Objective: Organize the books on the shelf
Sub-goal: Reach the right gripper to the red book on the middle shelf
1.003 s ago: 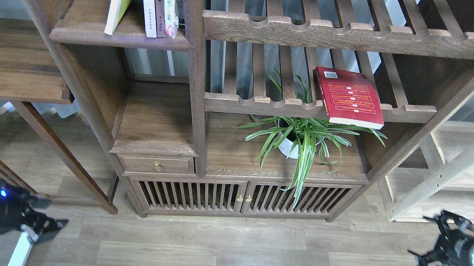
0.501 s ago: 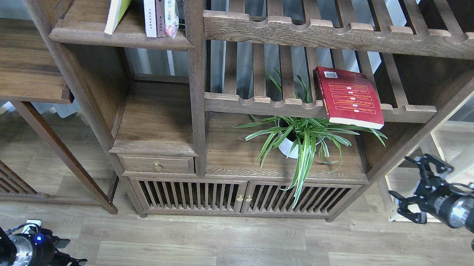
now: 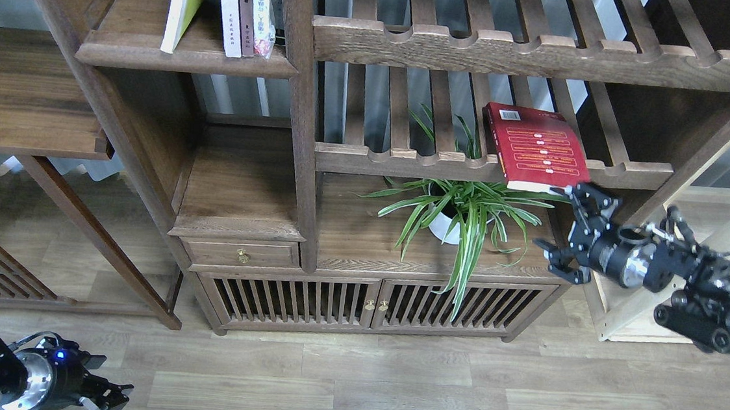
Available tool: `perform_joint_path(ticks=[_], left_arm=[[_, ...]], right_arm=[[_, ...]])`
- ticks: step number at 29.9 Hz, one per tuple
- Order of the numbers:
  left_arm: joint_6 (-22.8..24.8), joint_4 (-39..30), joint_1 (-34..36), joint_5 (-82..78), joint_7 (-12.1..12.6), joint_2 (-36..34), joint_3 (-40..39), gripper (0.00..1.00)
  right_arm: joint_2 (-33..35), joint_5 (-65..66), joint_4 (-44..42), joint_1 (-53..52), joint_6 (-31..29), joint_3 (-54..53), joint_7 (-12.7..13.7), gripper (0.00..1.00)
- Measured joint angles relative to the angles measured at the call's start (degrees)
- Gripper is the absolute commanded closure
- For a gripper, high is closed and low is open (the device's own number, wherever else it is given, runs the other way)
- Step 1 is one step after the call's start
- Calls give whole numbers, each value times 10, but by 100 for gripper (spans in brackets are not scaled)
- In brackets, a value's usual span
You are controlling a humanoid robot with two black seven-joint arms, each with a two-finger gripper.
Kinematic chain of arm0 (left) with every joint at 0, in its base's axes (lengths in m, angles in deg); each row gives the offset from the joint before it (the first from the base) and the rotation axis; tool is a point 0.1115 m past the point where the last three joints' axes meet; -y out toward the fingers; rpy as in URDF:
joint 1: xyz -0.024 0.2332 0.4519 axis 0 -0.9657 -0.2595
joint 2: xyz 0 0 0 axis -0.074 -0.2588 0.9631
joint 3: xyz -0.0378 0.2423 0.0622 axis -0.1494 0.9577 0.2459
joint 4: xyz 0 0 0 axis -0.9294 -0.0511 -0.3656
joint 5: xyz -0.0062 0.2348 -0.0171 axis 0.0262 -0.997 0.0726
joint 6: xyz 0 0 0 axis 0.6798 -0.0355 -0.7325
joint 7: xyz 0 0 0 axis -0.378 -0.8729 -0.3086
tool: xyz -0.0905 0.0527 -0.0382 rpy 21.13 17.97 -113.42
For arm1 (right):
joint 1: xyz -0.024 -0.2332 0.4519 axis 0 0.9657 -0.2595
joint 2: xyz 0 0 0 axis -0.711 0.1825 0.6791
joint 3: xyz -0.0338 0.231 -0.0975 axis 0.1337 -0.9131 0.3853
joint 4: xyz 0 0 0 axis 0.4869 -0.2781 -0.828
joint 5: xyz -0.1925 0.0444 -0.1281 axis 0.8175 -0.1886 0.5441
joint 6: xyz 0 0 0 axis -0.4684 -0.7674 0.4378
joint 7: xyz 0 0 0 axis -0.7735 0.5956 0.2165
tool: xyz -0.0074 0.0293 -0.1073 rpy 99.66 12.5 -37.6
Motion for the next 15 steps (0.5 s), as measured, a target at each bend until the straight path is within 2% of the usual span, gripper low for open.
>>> perform_joint_path(ticks=[15], left_arm=[[1, 22, 18, -1, 0, 0, 0, 31]], right_arm=[[-101, -51, -162, 11, 0, 2, 0, 2]])
